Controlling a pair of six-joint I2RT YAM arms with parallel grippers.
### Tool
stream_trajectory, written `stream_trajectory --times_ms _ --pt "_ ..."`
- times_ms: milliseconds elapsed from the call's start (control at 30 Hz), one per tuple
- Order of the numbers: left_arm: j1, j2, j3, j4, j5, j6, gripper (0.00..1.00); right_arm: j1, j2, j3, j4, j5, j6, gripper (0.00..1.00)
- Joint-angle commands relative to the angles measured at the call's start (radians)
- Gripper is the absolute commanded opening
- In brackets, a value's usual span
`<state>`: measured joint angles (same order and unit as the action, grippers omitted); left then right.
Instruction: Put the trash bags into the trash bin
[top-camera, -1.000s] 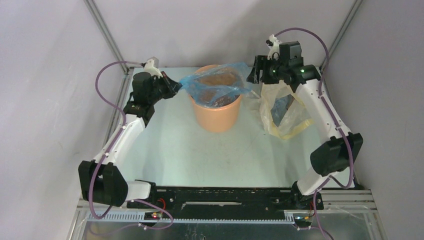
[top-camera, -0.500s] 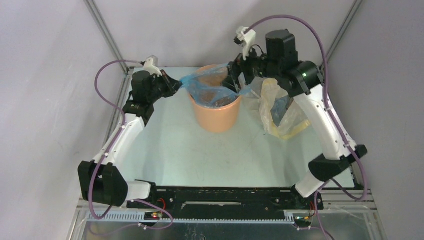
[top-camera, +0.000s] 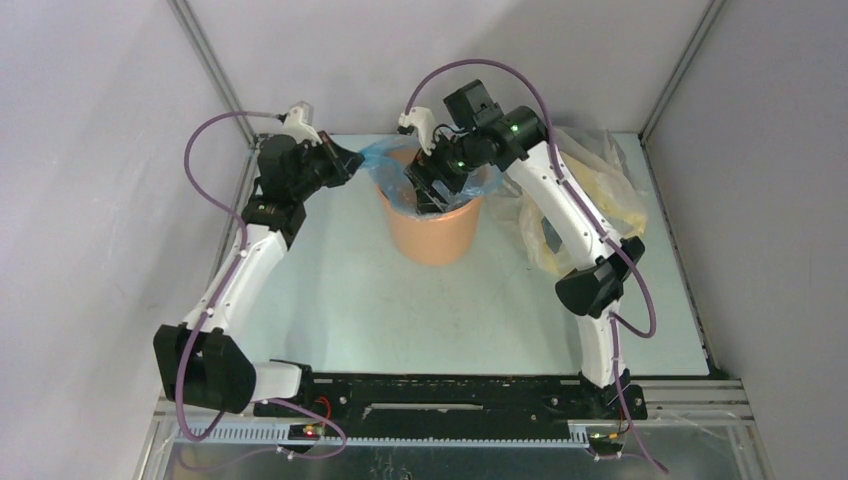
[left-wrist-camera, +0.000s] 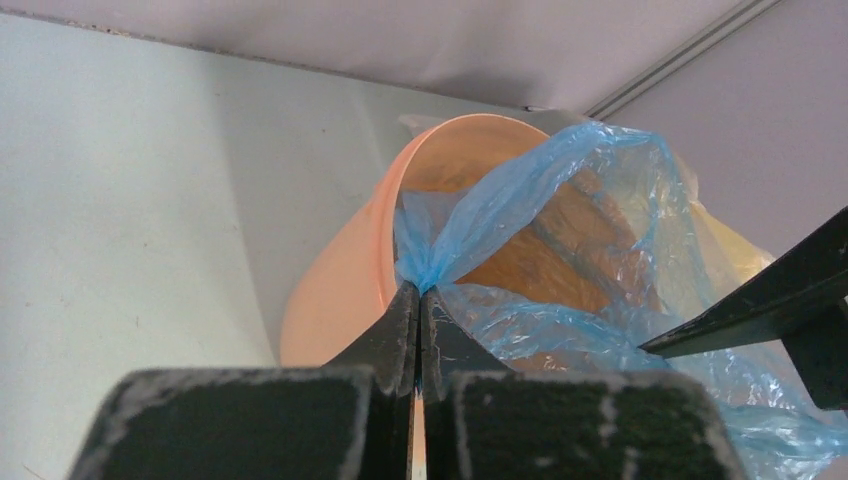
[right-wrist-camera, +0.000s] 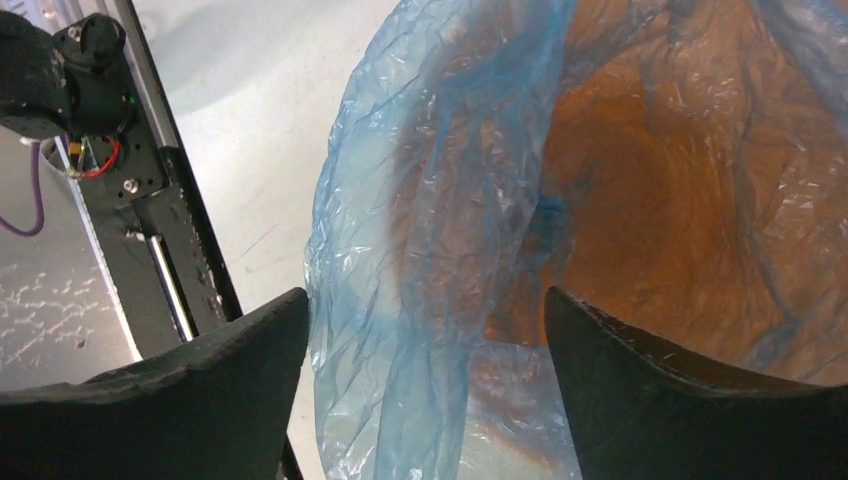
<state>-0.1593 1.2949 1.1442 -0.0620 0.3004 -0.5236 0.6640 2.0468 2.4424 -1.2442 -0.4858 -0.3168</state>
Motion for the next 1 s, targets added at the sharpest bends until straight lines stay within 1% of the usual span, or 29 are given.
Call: stream_trajectory --times_ms 0,33,67,167,200,267,333,367,467,567,767,900,933,967 --pt "0.004 -0.013 0.045 0.012 0.006 0.008 0.0 0.005 -0.013 0.017 -0.045 -0.023 -0.011 0.82" --pt "0.004 -0.015 0.045 0.009 0.001 0.011 0.0 0.005 -0.009 0.015 -0.042 -0.013 -0.008 0.72" --pt "0.004 -0.016 0.045 0.009 -0.003 0.015 0.0 0.005 -0.007 0.012 -0.037 -0.005 -0.005 0.58" --pt "0.004 -0.016 0.041 0.007 -0.008 0.016 0.0 0.005 -0.012 -0.006 0.001 0.056 0.01 0.24" --pt "0.004 -0.014 0.04 0.008 -0.009 0.016 0.0 0.006 -0.014 -0.013 0.014 0.077 0.013 0.18" --pt "0.004 -0.006 0.04 0.009 -0.005 0.017 0.0 0.013 -0.016 -0.029 0.031 0.118 0.0 0.13" --pt "0.004 0.004 0.04 0.01 -0.007 0.017 0.0 0.025 -0.017 -0.046 0.058 0.193 -0.004 0.03" --pt "0.004 0.009 0.042 0.014 -0.008 0.014 0.0 0.03 -0.018 -0.061 0.086 0.25 -0.002 0.0" --pt "0.006 0.041 0.06 0.03 -0.003 0.007 0.0 0.038 -0.02 -0.107 0.199 0.4 0.003 0.0" --pt "0.007 0.083 0.087 0.032 0.007 0.006 0.0 0.041 -0.011 -0.142 0.264 0.464 -0.009 0.0" --pt "0.007 0.123 0.065 0.049 0.014 0.004 0.0 0.076 -0.057 -0.323 0.356 0.486 -0.074 0.0" --pt "0.007 0.129 0.055 0.055 0.028 -0.001 0.0 0.082 -0.083 -0.343 0.353 0.467 -0.079 0.0" --pt "0.007 0.125 0.054 0.056 0.029 0.0 0.0 0.082 -0.098 -0.345 0.353 0.454 -0.077 0.01" --pt "0.007 0.118 0.054 0.056 0.031 -0.001 0.0 0.084 -0.114 -0.349 0.355 0.443 -0.076 0.04"
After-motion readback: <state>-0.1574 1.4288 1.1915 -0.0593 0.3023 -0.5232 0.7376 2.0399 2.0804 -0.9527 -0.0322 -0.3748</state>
